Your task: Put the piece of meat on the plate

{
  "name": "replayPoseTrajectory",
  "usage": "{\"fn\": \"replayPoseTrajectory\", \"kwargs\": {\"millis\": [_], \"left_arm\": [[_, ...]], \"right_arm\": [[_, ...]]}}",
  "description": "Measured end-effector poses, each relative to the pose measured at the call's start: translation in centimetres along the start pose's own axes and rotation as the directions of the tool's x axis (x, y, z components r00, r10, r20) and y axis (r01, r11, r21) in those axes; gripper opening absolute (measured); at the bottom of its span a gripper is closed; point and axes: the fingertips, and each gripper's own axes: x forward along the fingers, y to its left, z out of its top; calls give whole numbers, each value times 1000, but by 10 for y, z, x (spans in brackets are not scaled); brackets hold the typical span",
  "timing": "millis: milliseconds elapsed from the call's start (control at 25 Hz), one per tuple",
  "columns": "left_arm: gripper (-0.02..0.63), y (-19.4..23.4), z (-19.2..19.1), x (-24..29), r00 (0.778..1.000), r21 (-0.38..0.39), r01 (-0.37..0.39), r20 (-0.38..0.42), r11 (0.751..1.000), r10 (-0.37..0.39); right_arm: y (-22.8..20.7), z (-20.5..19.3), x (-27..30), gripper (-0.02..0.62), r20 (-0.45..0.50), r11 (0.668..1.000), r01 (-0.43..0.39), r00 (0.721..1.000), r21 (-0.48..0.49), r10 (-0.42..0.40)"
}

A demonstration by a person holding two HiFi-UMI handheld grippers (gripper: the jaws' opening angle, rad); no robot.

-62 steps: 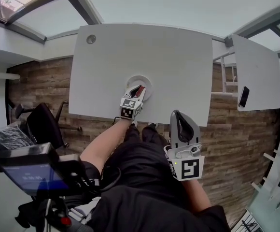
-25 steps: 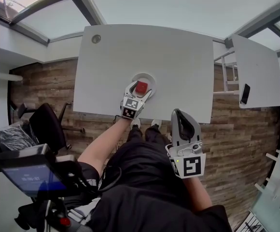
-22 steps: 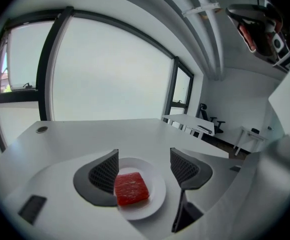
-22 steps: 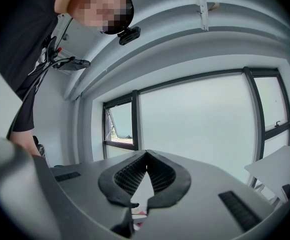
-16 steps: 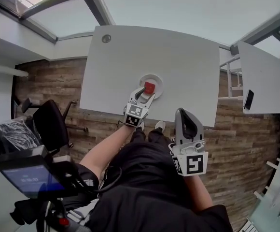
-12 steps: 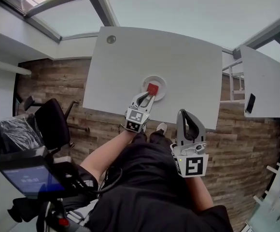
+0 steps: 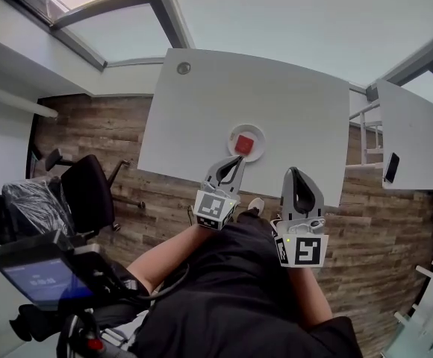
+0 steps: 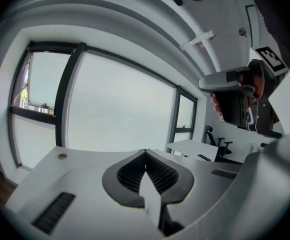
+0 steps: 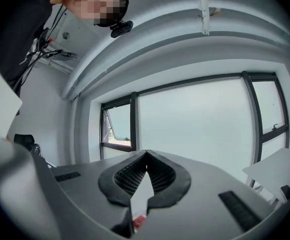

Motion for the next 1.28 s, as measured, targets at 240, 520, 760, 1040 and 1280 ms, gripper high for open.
{"fn": "replayPoseTrajectory", "kwargs": {"millis": [240, 520, 760, 1040, 1280], "left_arm": [[6, 8, 30, -9, 997, -14, -28, 72, 1000, 29], [6, 7, 78, -21, 981, -29, -46, 188, 999, 51], [6, -3, 97, -19, 977, -21, -36, 211, 999, 40], [6, 6, 101, -47, 966, -8, -77, 246, 997, 77], [6, 7, 103, -55, 966, 1, -92, 244, 996, 89]], "right_arm": [[3, -8, 6, 5, -1, 1000, -23, 1000, 11, 23], [-9, -11, 14, 3, 4, 999, -17, 1000, 39, 17], [-15, -9, 20, 3, 15, 998, -18, 1000, 62, 17], [5, -11, 16, 3, 6, 998, -25, 1000, 52, 25], [3, -12, 18, 3, -3, 999, -11, 1000, 49, 11]]}}
